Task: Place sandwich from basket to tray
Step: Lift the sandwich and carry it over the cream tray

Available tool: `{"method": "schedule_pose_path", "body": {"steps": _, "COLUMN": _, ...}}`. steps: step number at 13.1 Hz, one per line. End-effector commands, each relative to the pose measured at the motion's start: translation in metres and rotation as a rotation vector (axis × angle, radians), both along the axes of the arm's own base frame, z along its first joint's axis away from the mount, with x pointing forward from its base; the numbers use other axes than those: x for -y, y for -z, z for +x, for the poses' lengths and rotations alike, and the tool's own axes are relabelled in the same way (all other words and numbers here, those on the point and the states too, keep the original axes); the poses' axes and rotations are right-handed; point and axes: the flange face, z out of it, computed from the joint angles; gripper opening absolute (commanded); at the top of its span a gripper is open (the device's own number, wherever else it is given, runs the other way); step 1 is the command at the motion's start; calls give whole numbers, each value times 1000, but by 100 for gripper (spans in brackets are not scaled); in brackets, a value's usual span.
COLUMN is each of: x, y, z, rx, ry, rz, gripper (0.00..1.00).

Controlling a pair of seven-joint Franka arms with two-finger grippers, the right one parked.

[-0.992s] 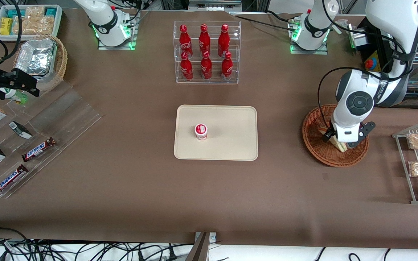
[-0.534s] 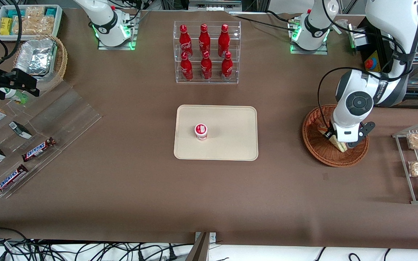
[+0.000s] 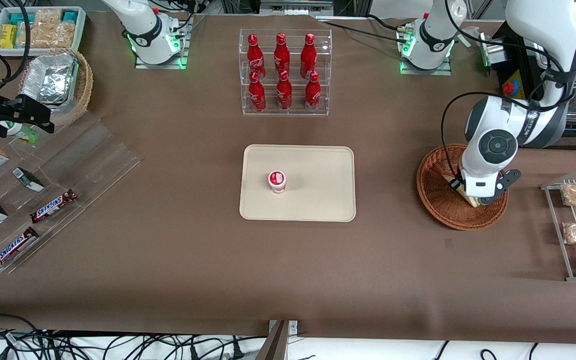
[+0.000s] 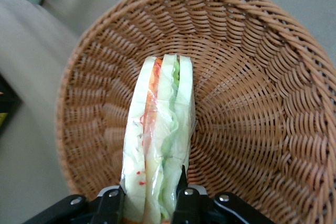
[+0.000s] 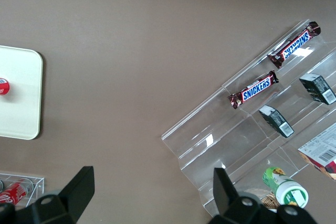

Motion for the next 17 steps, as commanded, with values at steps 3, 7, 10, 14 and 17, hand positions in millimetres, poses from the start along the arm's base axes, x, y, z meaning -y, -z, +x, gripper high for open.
{"method": "schedule_pose_path", "body": {"steps": 3, "x": 58, "y": -86, "z": 24, "rx": -50, "ry": 99, "rz": -71, "gripper": 33}}
{"method": "schedule_pose_path", "body": {"steps": 7, "x": 130, "y": -154, "z": 27, "rx": -76, "ry": 190, "rz": -238, "gripper": 34}}
{"method": "schedule_pose_path", "body": {"steps": 10, "x": 193, "y": -165, "z": 15, "rx": -69, "ry": 288, "rz": -319, "gripper": 34}}
{"method": "schedule_pose_path", "body": {"steps": 14, "x": 273, "y": -120, "z": -5, "rx": -50, "ry": 440, "rz": -338, "gripper": 35}}
{"method": "schedule_pose_path", "body": {"steps": 17, "x": 312, "y": -103, "z": -24, "rx": -20, "ry": 528, "rz": -339, "gripper": 35}}
